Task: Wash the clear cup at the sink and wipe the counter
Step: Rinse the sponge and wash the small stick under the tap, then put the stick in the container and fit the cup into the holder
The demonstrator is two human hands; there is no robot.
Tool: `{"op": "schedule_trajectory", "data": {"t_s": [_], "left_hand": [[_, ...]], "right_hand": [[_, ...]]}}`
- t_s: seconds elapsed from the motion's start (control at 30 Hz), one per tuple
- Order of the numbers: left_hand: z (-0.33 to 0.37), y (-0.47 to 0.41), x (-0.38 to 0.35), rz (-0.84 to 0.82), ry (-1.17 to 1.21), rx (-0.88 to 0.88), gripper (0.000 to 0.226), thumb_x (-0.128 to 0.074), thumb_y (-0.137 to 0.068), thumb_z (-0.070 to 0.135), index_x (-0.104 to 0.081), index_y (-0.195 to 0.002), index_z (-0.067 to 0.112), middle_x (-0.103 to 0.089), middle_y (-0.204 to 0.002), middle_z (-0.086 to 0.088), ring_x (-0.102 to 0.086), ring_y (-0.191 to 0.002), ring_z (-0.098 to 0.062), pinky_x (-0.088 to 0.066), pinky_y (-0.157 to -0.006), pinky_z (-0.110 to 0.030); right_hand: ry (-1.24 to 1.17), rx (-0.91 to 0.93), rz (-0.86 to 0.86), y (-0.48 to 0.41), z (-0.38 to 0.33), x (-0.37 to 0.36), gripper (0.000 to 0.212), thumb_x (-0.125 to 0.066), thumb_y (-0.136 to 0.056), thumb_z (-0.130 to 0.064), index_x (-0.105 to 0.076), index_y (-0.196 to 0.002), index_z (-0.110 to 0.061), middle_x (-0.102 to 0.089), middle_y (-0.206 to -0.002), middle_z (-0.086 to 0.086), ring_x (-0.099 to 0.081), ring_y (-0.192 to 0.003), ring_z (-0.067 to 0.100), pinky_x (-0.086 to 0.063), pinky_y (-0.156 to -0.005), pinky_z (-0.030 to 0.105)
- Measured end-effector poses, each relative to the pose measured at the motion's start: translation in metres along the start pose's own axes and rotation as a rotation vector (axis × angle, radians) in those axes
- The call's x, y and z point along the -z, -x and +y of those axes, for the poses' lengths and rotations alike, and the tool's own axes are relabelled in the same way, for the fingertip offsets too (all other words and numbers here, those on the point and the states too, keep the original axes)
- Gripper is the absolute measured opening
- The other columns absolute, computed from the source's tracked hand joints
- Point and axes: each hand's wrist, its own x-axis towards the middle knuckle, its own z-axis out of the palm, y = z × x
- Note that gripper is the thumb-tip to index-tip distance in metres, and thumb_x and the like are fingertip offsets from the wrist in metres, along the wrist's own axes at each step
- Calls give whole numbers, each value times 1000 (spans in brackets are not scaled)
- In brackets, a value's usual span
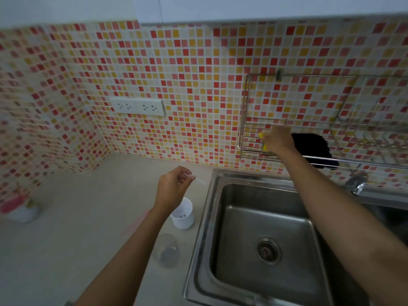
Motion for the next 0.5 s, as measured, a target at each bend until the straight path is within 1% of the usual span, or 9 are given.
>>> {"op": "schedule_trajectory", "data": {"t_s": [0.03, 0.07, 0.13, 0.17, 0.23, 0.27, 0.33, 0.4, 0.5], "left_hand": [[-6, -1, 3, -4, -5, 2, 15, -70, -85, 32, -68, -90, 17, -64, -74, 6, -58, -66, -5, -40, -59, -9], [-12, -2, 6, -9, -13, 5, 15, -69, -86, 31, -68, -90, 17, -64, -74, 5, -58, -66, -7, -40, -59, -9], [-28, -3, 10, -27, -40, 18, 15, -69, -86, 32, -69, -91, 17, -64, -74, 5, -58, -66, -7, -39, -58, -9], [-37, -2, 12, -39, -57, 26, 15, -69, -86, 32, -69, -91, 17, -64, -74, 5, -57, -66, -6, -39, -57, -10], [-55, 0, 13, -71, -93, 43, 15, -69, -86, 31, -70, -91, 17, -64, -73, 4, -58, -65, -8, -40, -57, -13], [-64, 2, 12, -91, -107, 51, 14, -69, -86, 30, -70, -91, 17, -64, -72, 4, -58, -65, -10, -41, -58, -15], [-80, 7, 8, -138, -130, 65, 12, -69, -86, 28, -70, -90, 17, -64, -71, 4, -60, -66, -12, -45, -61, -21], [-94, 12, 3, -177, -149, 69, 11, -70, -85, 27, -70, -89, 16, -64, -71, 5, -59, -64, -12, -46, -64, -23], [-112, 16, -5, -207, -164, 69, 10, -71, -85, 26, -70, -88, 16, -67, -71, 3, -57, -61, -10, -44, -66, -21]], "right_hand": [[-31, 26, 92, 9, -2, 1, 28, -53, -96, -25, -56, -76, -6, -54, -82, 22, -51, -61, 23, -42, -48, 28], [-76, 104, 210, 20, -6, 1, 29, -50, -97, -21, -59, -74, -6, -56, -83, 16, -54, -66, 24, -51, -60, 33], [-195, 333, 437, 59, -16, -4, 22, -50, -95, -15, -68, -92, -4, -59, -107, 14, -58, -97, 26, -51, -87, 34], [-273, 445, 493, 83, -23, -12, 21, -51, -94, -12, -68, -103, -3, -57, -115, 14, -55, -106, 24, -48, -91, 32], [-395, 595, 472, 128, -30, -45, 23, -53, -92, -6, -66, -109, 0, -57, -114, 12, -53, -107, 21, -46, -91, 28], [-421, 611, 397, 146, -31, -66, 24, -53, -90, -4, -66, -110, 0, -57, -112, 11, -53, -105, 20, -47, -90, 28], [-409, 540, 112, 168, -28, -113, 33, -56, -87, -3, -62, -119, -5, -56, -116, 9, -54, -108, 21, -46, -92, 30], [-359, 431, -237, 181, -26, -156, 54, -63, -84, -8, -49, -136, -10, -50, -134, 10, -48, -124, 25, -36, -103, 28], [-366, 345, -496, 192, -28, -201, 82, -75, -79, -21, -31, -147, -9, -35, -151, 10, -34, -139, 23, -21, -108, 20]]}}
